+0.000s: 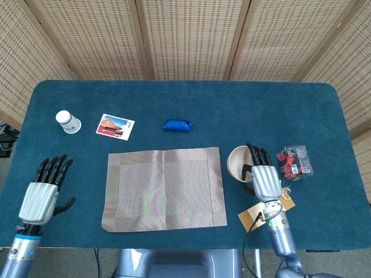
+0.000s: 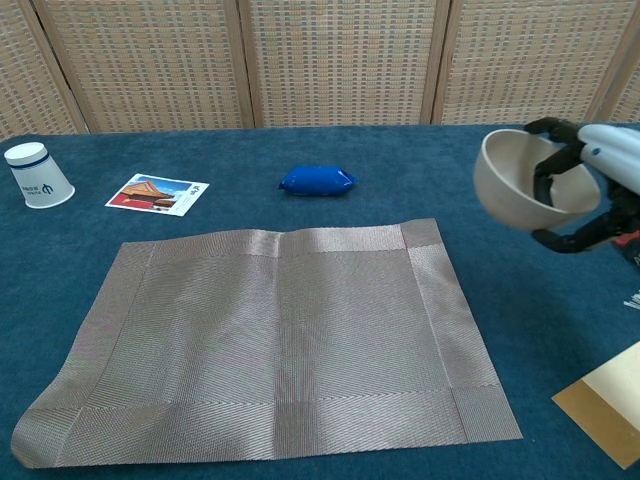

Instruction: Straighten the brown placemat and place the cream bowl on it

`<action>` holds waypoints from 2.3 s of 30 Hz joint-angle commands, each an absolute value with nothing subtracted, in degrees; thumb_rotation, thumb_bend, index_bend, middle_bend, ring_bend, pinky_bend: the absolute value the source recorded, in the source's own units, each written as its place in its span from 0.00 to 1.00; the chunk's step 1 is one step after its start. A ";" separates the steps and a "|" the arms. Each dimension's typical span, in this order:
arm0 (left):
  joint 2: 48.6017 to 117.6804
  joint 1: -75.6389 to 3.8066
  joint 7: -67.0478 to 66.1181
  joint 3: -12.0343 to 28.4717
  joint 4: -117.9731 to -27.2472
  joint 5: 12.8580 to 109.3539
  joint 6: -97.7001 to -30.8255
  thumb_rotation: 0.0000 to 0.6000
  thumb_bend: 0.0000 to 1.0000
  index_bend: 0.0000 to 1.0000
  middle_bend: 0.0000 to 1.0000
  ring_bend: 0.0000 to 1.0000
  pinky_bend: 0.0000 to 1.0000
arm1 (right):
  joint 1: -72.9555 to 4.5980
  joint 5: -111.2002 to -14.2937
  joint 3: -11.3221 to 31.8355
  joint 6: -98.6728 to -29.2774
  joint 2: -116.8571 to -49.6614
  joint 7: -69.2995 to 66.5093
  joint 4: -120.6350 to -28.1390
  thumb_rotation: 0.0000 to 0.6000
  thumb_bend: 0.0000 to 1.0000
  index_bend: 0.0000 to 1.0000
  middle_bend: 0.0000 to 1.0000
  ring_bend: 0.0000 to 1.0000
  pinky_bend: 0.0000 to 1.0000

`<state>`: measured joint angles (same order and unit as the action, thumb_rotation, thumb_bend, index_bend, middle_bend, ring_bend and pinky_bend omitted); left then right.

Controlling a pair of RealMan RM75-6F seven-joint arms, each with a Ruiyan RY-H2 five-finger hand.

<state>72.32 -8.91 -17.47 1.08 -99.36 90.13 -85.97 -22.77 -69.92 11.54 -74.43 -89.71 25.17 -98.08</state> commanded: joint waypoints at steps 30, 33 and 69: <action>72.32 -9.16 -17.49 1.62 -98.82 88.13 -83.90 1.00 0.18 0.04 0.00 0.00 0.00 | -28.41 -63.16 9.26 -69.36 -107.93 30.06 -92.14 1.00 0.48 0.74 0.12 0.00 0.00; 72.43 -9.20 -17.70 1.66 -98.77 87.96 -83.75 1.00 0.18 0.04 0.00 0.00 0.00 | -28.77 -63.18 9.45 -69.15 -108.81 30.02 -91.72 1.00 0.47 0.74 0.12 0.00 0.00; 72.07 -9.21 -17.49 1.99 -98.91 87.02 -83.33 1.00 0.18 0.04 0.00 0.00 0.00 | -28.05 -68.36 9.08 -73.88 -103.89 34.36 -95.21 1.00 0.21 0.30 0.00 0.00 0.00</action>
<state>72.08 -9.22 -17.49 1.98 -98.91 87.02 -83.34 -28.63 -67.73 8.99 -72.68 -105.84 33.18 -93.54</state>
